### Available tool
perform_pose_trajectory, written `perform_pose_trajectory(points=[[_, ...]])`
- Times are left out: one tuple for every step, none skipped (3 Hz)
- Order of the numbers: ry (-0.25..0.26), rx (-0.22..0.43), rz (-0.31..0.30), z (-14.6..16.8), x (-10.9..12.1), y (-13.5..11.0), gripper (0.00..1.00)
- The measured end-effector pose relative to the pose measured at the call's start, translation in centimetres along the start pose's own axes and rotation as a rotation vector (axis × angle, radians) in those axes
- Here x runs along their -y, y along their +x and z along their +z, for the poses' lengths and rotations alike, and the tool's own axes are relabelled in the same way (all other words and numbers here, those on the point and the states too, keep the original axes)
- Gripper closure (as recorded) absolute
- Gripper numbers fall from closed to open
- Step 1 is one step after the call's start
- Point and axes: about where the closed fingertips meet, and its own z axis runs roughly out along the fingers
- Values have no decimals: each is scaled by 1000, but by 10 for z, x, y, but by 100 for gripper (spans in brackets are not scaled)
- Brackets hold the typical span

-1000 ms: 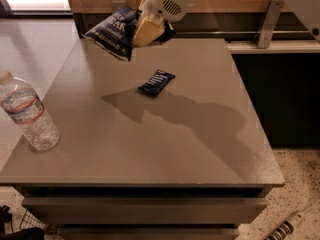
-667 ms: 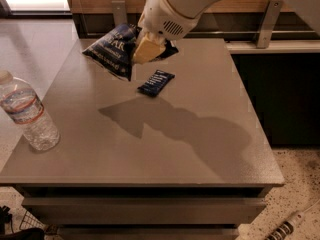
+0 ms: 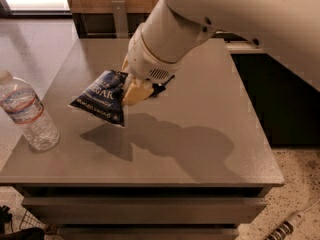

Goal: Move blue chip bag near water bottle

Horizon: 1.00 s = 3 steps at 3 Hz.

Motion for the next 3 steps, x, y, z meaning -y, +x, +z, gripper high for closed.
perform_pose_trajectory(points=[[-99,10,-69,29,-20,-9,97],[-153,12,-95,42,-28,-10,67],[-149,12,-96,40,-28,-11,44]])
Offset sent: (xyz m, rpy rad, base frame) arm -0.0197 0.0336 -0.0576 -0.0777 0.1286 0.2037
